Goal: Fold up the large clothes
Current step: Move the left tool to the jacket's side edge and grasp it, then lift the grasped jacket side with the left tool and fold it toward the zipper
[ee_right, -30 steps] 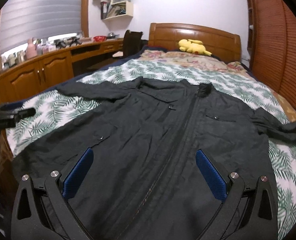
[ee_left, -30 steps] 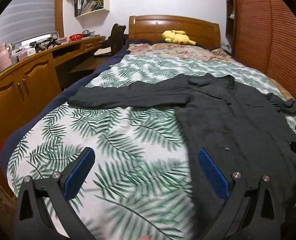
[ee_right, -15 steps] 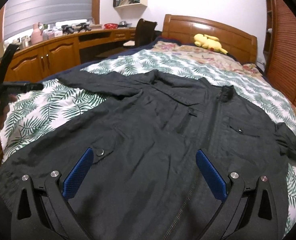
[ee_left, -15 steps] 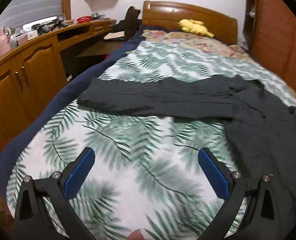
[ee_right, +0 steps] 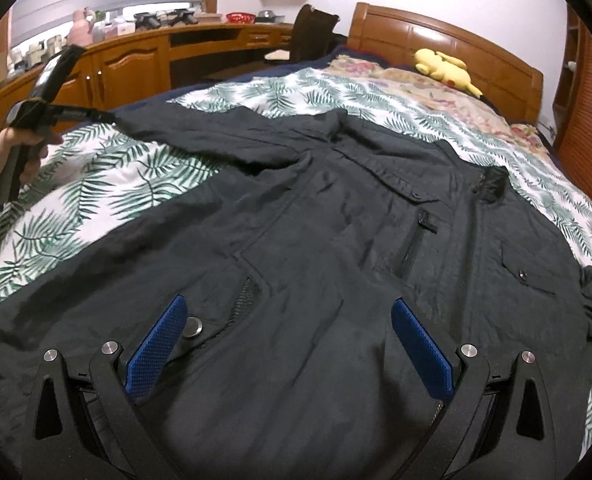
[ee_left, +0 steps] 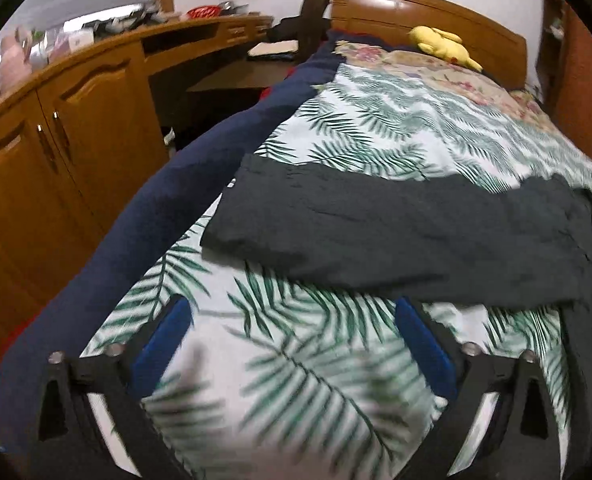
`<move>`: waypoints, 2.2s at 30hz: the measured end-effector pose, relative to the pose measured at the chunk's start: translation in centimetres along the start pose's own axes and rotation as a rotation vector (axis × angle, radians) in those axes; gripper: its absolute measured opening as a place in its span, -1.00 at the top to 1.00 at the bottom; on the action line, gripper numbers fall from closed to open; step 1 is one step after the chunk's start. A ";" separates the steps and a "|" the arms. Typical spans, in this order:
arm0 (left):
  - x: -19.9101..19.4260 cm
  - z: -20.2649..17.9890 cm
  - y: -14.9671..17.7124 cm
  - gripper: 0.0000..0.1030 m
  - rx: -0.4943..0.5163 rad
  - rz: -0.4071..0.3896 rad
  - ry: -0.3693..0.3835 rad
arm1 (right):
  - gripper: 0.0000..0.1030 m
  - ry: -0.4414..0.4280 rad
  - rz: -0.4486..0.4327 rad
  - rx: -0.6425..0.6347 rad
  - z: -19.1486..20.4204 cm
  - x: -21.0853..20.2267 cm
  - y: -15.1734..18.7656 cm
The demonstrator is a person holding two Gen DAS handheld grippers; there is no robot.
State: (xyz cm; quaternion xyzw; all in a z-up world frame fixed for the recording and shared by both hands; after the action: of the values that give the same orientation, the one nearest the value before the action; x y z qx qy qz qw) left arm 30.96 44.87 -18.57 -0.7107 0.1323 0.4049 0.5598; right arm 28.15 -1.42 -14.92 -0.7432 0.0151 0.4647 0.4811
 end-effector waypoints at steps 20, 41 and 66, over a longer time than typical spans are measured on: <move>6.9 2.1 -2.8 0.39 -0.068 0.097 -0.069 | -1.00 0.011 0.042 0.047 -0.6 2.0 1.5; -13.6 -19.6 -4.7 0.87 0.287 -0.181 0.090 | -1.00 -0.058 0.010 0.123 -1.9 0.8 1.4; -22.6 -36.2 8.1 0.82 0.479 -0.151 0.271 | -1.00 0.015 -0.075 0.187 -11.5 -10.6 4.9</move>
State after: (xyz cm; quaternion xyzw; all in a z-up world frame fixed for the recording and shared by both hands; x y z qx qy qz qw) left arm 26.83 3.46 -6.22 -0.6136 0.2444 0.2205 0.7178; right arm 27.57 -16.97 -9.67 -0.6986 0.0342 0.4372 0.5654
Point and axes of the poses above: each gripper's, at about its wrist camera, not at the fingertips, and x roughly the way its jaws point, z to its left, y to its underside, the point moved 2 cm from there along x, roughly the way its jaws point, and after that the axes turned 1 degree about -z, right-handed, at the moved point
